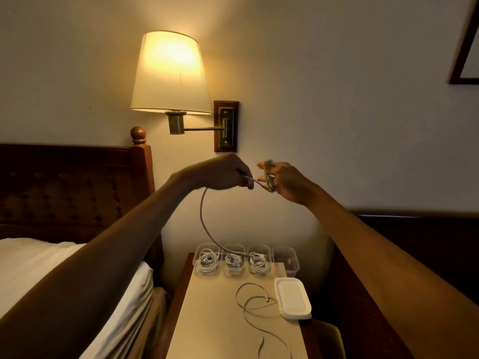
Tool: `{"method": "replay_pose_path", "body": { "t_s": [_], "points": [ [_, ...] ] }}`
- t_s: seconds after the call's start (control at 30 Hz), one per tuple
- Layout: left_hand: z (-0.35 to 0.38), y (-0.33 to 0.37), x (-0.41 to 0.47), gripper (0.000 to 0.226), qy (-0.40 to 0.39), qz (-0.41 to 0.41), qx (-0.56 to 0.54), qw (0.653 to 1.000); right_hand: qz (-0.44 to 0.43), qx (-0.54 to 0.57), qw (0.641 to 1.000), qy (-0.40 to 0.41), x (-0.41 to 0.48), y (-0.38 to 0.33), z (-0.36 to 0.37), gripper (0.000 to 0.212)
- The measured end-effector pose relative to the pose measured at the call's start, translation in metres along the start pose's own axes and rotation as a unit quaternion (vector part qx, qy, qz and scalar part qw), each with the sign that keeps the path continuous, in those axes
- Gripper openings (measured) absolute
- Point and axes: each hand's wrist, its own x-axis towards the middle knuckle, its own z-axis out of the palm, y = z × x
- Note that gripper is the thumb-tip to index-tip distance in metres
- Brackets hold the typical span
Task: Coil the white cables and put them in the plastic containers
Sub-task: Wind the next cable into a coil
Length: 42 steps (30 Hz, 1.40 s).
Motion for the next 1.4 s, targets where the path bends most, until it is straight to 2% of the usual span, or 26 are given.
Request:
{"method": "replay_pose_path", "body": {
  "t_s": [0.07, 0.2, 0.3, 0.47, 0.67, 0.73, 0.8, 0.9, 0.97, 1.03, 1.23, 1.4],
  "points": [
    [-0.015, -0.001, 0.001, 0.016, 0.001, 0.008, 0.016, 1.0, 0.021, -0.022, 0.999, -0.034, -0.001, 0.005, 0.004, 0.042],
    [-0.028, -0.004, 0.002, 0.015, 0.025, 0.038, 0.01, 0.999, 0.046, 0.008, 0.992, -0.116, -0.009, 0.0, 0.018, 0.045],
    [-0.032, -0.011, -0.002, 0.014, 0.086, 0.047, -0.001, 0.995, 0.064, 0.056, 0.981, -0.175, -0.018, -0.009, 0.027, 0.043],
    [-0.029, -0.02, -0.008, 0.018, 0.147, 0.038, -0.053, 0.987, 0.08, 0.184, 0.954, -0.223, -0.03, -0.019, 0.032, 0.048],
    [-0.022, -0.032, -0.01, 0.015, 0.151, 0.017, -0.081, 0.985, 0.081, 0.313, 0.906, -0.273, -0.039, -0.029, 0.031, 0.049],
    [-0.017, -0.034, -0.015, 0.016, 0.123, 0.008, -0.114, 0.986, 0.072, 0.34, 0.898, -0.271, -0.041, -0.032, 0.029, 0.048],
    [-0.008, -0.029, -0.022, 0.016, 0.092, -0.003, -0.217, 0.972, 0.061, 0.362, 0.89, -0.269, -0.041, -0.034, 0.025, 0.049],
    [0.008, -0.02, -0.025, 0.015, 0.068, -0.078, -0.303, 0.947, 0.044, 0.392, 0.881, -0.26, -0.041, -0.037, 0.021, 0.052],
    [0.018, -0.025, -0.019, 0.016, 0.046, -0.115, -0.307, 0.944, 0.015, 0.381, 0.893, -0.239, -0.039, -0.037, 0.02, 0.049],
    [0.026, -0.029, -0.016, 0.02, 0.014, -0.117, -0.318, 0.941, -0.021, 0.356, 0.912, -0.202, -0.036, -0.038, 0.019, 0.046],
    [0.037, -0.013, -0.01, 0.025, 0.002, -0.106, -0.234, 0.966, -0.058, 0.338, 0.936, -0.083, -0.02, -0.038, 0.018, 0.048],
    [0.038, 0.004, -0.007, 0.028, -0.064, -0.11, -0.112, 0.986, -0.055, 0.206, 0.977, 0.005, -0.006, -0.026, 0.014, 0.05]
  ]
}}
